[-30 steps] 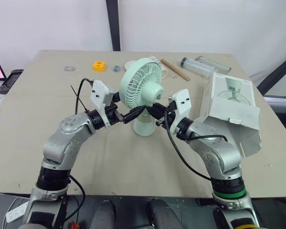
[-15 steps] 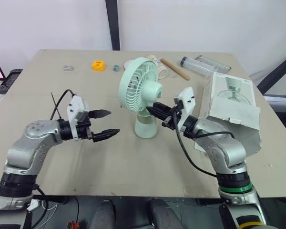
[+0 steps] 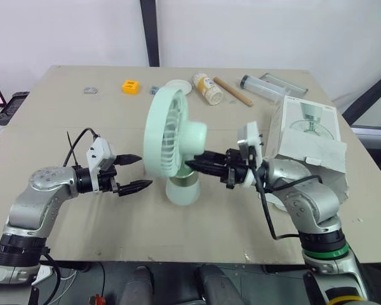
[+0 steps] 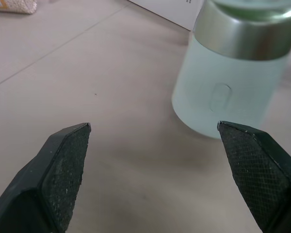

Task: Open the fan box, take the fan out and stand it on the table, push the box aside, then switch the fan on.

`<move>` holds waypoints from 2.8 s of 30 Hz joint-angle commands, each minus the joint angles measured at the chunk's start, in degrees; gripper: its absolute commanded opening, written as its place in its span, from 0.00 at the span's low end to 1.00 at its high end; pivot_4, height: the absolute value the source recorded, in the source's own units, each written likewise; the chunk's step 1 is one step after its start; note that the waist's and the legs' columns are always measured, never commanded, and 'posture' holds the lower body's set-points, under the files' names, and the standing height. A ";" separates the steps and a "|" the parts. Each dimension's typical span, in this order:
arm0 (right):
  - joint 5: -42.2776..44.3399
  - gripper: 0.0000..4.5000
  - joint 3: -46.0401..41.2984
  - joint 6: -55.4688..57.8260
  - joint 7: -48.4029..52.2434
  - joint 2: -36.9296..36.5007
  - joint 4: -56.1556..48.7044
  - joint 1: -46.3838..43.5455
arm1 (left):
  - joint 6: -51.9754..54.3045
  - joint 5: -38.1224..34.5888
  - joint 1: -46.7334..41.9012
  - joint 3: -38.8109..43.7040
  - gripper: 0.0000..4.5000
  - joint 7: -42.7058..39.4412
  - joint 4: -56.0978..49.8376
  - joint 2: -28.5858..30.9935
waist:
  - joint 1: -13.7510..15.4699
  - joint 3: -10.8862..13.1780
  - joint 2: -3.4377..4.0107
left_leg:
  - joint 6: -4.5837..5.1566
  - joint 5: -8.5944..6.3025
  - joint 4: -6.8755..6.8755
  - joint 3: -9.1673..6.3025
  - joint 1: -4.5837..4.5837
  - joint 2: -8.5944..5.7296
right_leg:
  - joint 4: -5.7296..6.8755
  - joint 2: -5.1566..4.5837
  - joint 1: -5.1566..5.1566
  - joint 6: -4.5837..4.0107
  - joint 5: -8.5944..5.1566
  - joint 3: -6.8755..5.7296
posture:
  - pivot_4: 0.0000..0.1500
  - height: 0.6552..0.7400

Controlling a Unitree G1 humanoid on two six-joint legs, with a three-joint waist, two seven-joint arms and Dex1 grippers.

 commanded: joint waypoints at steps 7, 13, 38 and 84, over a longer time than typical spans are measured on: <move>-3.02 0.07 2.64 -7.66 3.53 0.13 -0.93 1.91 | 1.23 -1.32 1.88 -1.47 0.37 -1.87 -4.86 0.22 | 0.01 0.00 0.00 | 0.00 0.00 0.01 0.00 0.01 0.00 | 0.00 0.00 0.00 0.02 -0.01 -0.01 | 1.00 1.00; -6.28 0.07 4.13 -12.40 6.07 -0.55 1.42 2.91 | 1.02 -0.67 2.79 -2.54 0.00 -2.37 -5.41 -0.13 | 0.03 0.00 -0.01 | 0.00 0.00 0.02 0.00 0.02 0.01 | 0.00 0.01 0.02 0.02 -0.01 -0.02 | 1.00 1.00; -10.31 0.07 5.76 -18.73 7.25 -2.05 4.54 4.81 | 1.87 0.05 5.91 -8.12 0.00 -1.53 -9.13 -1.73 | 0.05 -0.02 -0.02 | 0.00 0.01 0.05 0.00 0.14 0.02 | 0.03 0.02 0.13 0.03 -0.01 -0.02 | 1.00 1.00; -10.71 0.07 6.06 -19.71 7.42 -2.75 4.88 5.78 | 1.52 1.93 5.02 -10.12 0.00 -0.89 -9.22 -4.44 | 0.18 -0.08 -0.06 | -0.01 0.01 0.09 0.00 0.48 0.01 | 0.03 0.00 0.49 0.06 -0.01 -0.01 | 1.00 1.00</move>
